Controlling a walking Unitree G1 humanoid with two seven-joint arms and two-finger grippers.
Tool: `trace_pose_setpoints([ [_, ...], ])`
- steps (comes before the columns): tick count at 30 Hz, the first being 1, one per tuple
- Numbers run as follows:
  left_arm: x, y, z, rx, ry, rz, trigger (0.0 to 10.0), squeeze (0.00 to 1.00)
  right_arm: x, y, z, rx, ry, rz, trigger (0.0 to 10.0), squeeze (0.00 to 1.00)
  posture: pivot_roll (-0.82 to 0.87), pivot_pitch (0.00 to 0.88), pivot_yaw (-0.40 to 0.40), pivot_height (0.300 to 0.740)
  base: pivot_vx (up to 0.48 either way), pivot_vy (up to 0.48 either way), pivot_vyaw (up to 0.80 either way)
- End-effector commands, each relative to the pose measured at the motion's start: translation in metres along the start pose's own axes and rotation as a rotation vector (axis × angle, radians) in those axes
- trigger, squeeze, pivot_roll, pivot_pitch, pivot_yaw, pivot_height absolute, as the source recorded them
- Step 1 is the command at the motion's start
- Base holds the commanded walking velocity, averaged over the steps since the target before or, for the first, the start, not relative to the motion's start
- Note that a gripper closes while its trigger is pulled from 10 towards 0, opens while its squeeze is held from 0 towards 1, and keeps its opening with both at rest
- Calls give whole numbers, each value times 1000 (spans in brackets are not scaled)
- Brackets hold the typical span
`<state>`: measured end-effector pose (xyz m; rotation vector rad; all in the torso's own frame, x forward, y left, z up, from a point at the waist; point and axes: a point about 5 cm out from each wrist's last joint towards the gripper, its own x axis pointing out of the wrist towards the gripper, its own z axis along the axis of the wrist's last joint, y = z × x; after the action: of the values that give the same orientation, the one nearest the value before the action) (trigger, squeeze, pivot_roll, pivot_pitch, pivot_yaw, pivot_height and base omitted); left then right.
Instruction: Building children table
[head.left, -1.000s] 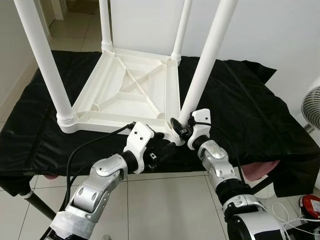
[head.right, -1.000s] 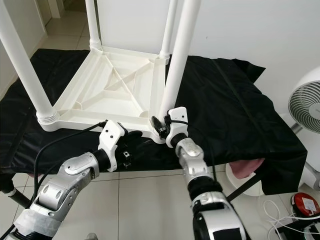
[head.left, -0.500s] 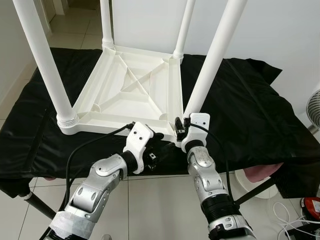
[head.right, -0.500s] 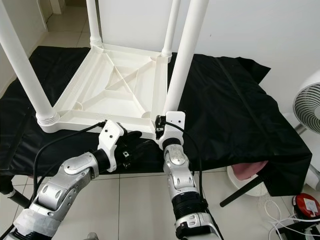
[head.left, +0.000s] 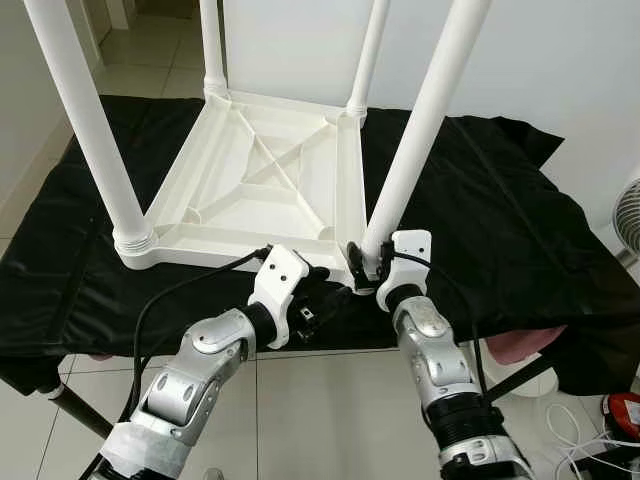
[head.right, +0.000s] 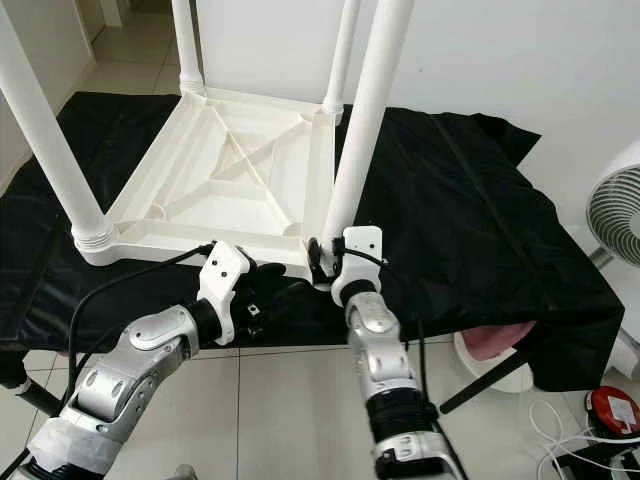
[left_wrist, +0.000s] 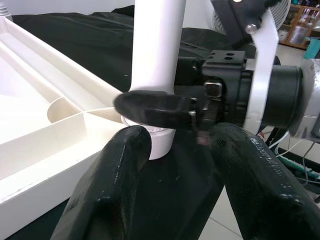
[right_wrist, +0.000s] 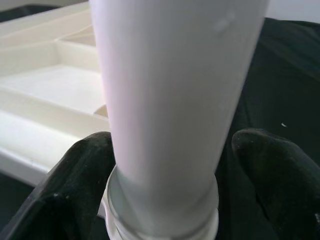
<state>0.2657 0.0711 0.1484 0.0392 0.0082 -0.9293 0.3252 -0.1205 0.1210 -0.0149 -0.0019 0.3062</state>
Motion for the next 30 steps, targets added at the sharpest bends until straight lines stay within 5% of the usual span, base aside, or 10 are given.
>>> trace_pose_setpoints([
  [1, 1, -5, -1, 1, 8, -47, 10000, 0, -2, 1, -7, 17, 31, 29, 10000, 0, 40, 0, -92, 740, 0, 0, 0],
  [3, 0, -5, -1, 4, 9, -52, 10000, 0, -5, -10, -5, -75, 31, 230, 10000, 0, 41, 0, -89, 740, 0, 0, 0],
  [6, 1, -5, -1, 6, 11, -55, 10000, 0, -4, -17, 0, -122, 14, 303, 10000, 0, 42, 0, -87, 740, 0, 0, 0],
  [13, 4, -5, 1, 18, 13, -64, 10000, 0, 9, -28, 9, -182, 23, 397, 10000, 0, 44, 0, -79, 740, 0, 0, 0],
  [24, 4, -6, 1, 20, 15, -72, 10000, 0, 22, -20, 2, -201, 99, 558, 10000, 0, 56, 0, -75, 740, 0, 0, 0],
  [26, 4, -6, 1, 20, 15, -73, 10000, 0, 24, -19, 1, -195, 101, 567, 8745, 0, 56, 0, -73, 740, 0, 0, 0],
  [27, 4, -6, 1, 20, 16, -73, 10000, 0, 25, -18, 1, -190, 102, 572, 6078, 0, 57, 0, -73, 740, 0, 0, 0],
  [28, 4, -6, 1, 20, 16, -73, 10000, 0, 25, -18, 1, -190, 102, 572, 6078, 0, 57, 0, -73, 740, 0, 0, 0],
  [29, 4, -6, 1, 19, 18, -73, 10000, 0, 26, -17, 0, -186, 103, 574, 549, 0, 58, 0, -71, 740, 0, 0, 0],
  [30, 3, -6, 0, 17, 21, -75, 10000, 0, 26, -16, -1, -176, 103, 574, 0, 0, 61, 0, -74, 740, 0, 0, 0],
])
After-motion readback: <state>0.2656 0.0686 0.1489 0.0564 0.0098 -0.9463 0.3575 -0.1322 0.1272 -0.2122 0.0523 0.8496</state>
